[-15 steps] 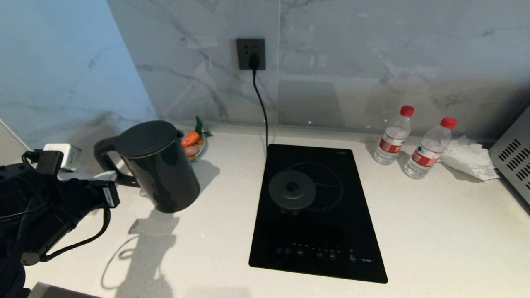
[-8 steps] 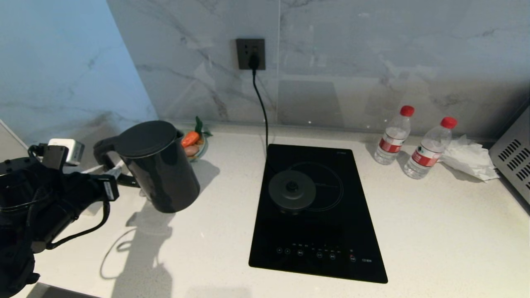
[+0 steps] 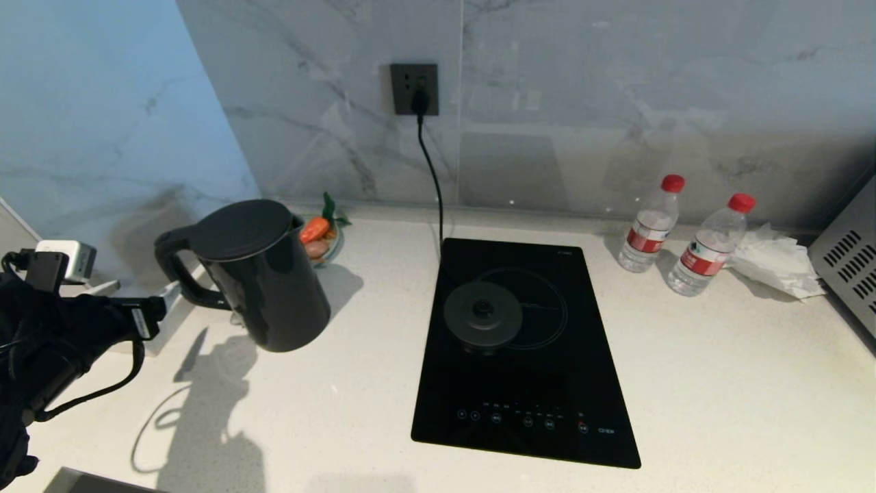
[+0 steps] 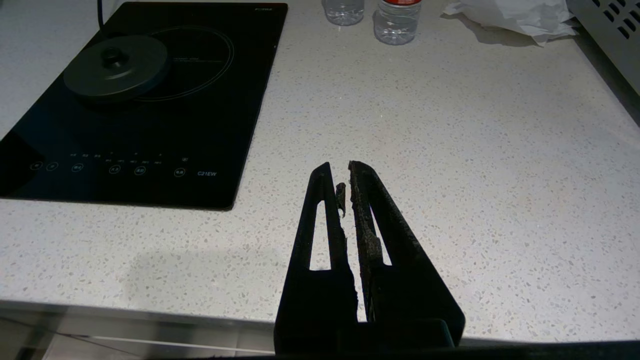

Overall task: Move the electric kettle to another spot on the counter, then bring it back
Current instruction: Grab the kettle

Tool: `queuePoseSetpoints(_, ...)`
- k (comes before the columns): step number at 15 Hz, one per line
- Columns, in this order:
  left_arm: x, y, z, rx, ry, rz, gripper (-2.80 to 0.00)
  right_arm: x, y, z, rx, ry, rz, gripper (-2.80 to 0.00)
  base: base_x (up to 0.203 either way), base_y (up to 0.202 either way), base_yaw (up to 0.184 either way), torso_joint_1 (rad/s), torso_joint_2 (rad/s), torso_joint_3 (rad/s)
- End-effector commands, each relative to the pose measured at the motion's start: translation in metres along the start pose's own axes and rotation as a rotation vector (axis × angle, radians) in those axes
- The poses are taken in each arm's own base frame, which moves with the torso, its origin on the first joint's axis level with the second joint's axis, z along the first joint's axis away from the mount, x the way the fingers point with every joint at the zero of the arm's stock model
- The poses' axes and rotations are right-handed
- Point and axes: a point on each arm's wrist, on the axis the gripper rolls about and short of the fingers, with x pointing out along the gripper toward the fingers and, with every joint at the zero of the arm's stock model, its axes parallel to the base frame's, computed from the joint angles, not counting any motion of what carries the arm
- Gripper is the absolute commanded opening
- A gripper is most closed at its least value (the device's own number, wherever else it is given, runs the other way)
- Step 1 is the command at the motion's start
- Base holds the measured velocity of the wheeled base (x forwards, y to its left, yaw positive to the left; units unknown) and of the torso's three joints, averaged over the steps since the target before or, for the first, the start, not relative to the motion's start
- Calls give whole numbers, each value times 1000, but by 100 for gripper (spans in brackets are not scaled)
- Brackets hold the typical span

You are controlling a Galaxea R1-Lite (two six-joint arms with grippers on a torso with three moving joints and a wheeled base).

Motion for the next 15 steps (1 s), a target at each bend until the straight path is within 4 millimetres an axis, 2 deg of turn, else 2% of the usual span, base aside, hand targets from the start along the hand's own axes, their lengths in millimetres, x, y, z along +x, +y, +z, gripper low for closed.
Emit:
queuePoseSetpoints(1,0,-3,0,1,-4,-11,0,0,0,0,0,0,2,-280,0,0,0,0,0,0)
queuePoseSetpoints(7,9,-8,-8,-8,22,-27,0,0,0,0,0,0,-1,-280,0,0,0,0,0,0)
queuePoseSetpoints(11,26,-6,-9,-6,11,-17,0,0,0,0,0,-1,-1,-280,0,0,0,0,0,0)
queuePoseSetpoints(15,30,-4,-8,-1,4,-12,0,0,0,0,0,1,1,-280,0,0,0,0,0,0)
